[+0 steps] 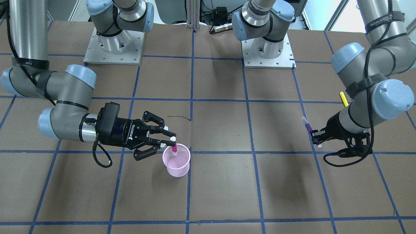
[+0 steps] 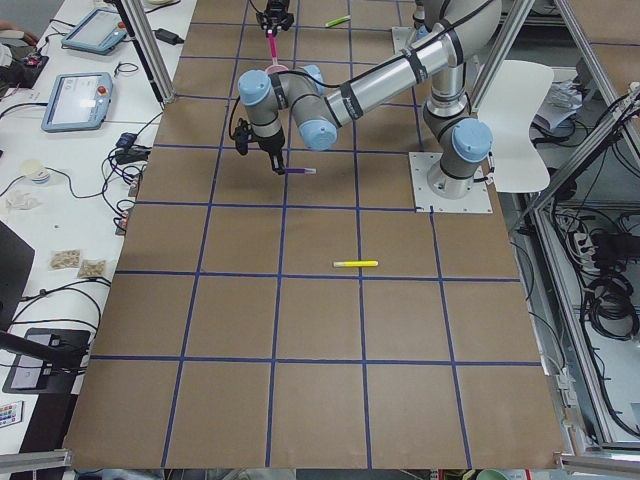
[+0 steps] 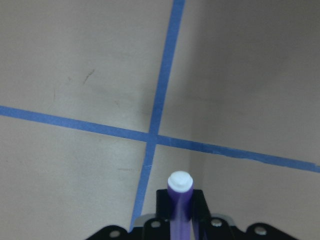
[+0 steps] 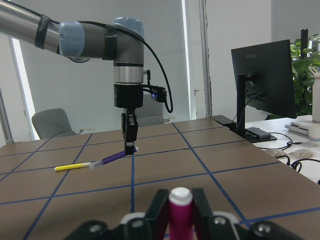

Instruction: Insert purple and pink pens into pink cup

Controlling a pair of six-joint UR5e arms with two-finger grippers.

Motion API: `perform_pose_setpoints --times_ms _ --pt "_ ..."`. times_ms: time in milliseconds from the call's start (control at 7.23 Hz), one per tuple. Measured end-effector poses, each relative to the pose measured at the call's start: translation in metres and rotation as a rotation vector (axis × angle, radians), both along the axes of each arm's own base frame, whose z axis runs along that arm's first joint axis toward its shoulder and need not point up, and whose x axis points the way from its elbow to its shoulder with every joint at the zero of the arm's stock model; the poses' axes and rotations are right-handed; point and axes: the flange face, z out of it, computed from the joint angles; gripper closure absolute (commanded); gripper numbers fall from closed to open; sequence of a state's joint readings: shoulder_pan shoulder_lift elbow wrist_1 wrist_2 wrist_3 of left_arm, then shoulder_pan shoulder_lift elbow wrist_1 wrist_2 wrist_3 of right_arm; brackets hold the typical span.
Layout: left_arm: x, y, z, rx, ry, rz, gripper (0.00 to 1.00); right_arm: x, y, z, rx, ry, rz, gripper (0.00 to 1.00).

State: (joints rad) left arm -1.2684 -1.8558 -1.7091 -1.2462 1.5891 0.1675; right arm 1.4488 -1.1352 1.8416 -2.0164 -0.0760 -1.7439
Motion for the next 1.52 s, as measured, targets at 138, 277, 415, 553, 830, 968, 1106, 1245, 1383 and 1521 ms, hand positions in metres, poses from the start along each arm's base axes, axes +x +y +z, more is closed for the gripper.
perform_pose_setpoints --times_ms 138,277,415,553,830,968,1106,1245,1383,1521 --pt "-0.014 0.003 0.018 -0.041 0.008 -0.025 1.00 0.001 -0.001 0.002 0.016 0.001 0.001 0.00" --pt "-0.025 0.006 0.034 -0.074 0.009 -0.047 1.00 0.000 -0.001 0.009 0.064 0.002 -0.004 0.00" --pt "-0.035 0.010 0.048 -0.101 0.006 -0.063 1.00 -0.001 0.000 0.031 0.131 0.031 -0.012 0.00" --pt "-0.046 0.014 0.062 -0.129 0.001 -0.078 1.00 -0.004 0.002 0.063 0.172 0.139 -0.037 0.00" --pt "-0.096 0.015 0.095 -0.272 -0.005 -0.145 1.00 -0.025 -0.005 0.135 0.247 0.516 -0.240 0.00" --pt "-0.133 0.013 0.109 -0.373 0.000 -0.171 1.00 -0.036 -0.009 0.160 0.288 0.653 -0.330 0.00" --pt "-0.173 0.011 0.118 -0.475 0.015 -0.168 1.00 -0.047 -0.009 0.176 0.345 0.796 -0.391 0.00" --pt "-0.208 0.012 0.122 -0.552 0.040 -0.155 1.00 -0.062 -0.002 0.188 0.408 0.972 -0.439 0.00" --pt "-0.240 0.015 0.121 -0.587 0.066 -0.152 1.00 -0.074 0.012 0.202 0.495 1.128 -0.493 0.00" --pt "-0.274 0.020 0.120 -0.602 0.084 -0.165 1.00 -0.074 0.027 0.216 0.608 1.191 -0.579 0.00"
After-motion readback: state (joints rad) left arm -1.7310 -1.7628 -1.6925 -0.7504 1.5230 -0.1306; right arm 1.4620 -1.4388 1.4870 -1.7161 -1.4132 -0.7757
